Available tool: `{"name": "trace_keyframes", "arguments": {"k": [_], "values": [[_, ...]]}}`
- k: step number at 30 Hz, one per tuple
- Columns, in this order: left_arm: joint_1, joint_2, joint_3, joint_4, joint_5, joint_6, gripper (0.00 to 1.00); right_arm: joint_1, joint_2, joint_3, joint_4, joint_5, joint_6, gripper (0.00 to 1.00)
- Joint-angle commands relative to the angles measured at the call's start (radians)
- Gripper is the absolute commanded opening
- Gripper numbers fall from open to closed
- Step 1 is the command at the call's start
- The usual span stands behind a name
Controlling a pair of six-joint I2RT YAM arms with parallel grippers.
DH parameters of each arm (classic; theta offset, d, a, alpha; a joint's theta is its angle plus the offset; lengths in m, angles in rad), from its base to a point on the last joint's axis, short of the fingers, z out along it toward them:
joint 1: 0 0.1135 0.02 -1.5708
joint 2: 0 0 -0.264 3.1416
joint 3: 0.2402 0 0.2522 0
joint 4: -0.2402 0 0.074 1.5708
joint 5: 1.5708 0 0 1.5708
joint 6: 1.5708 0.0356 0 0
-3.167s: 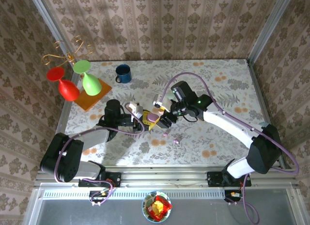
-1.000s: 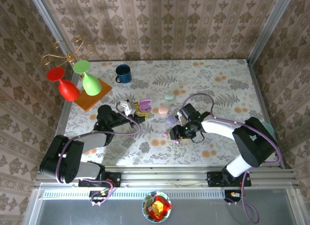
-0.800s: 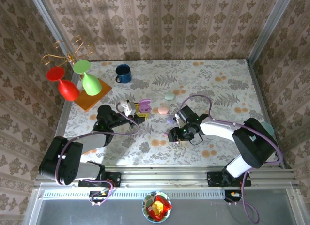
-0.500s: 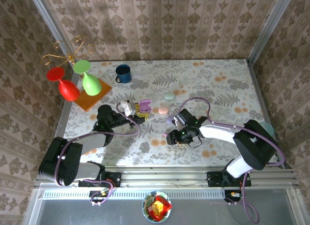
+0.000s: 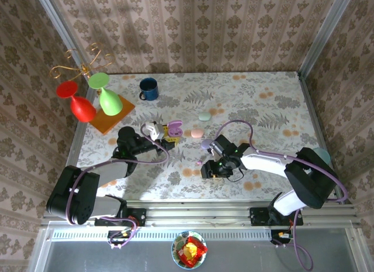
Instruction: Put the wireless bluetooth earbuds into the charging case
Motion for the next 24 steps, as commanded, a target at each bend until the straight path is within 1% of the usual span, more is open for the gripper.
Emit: {"name": "trace_keyframes", "arguments": {"k": [1, 7, 11, 15, 24], "values": [[0.008, -0.014, 0.002, 0.024, 0.005, 0.013, 0.16, -0.014, -0.022, 0.029, -0.051, 0.055, -0.004, 0.57], [0.008, -0.014, 0.005, 0.024, 0.007, 0.009, 0.16, -0.055, -0.020, 0.050, -0.063, 0.047, -0.040, 0.55], [0.007, -0.017, 0.003, 0.013, 0.006, 0.014, 0.16, -0.082, -0.003, 0.049, -0.032, -0.001, -0.065, 0.55], [0.008, -0.015, 0.007, 0.015, 0.008, 0.013, 0.16, -0.090, 0.032, 0.042, 0.004, -0.042, -0.076, 0.54], [0.008, -0.009, 0.006, 0.017, 0.007, 0.016, 0.16, -0.093, 0.053, -0.004, 0.067, -0.094, -0.058, 0.47]]}}
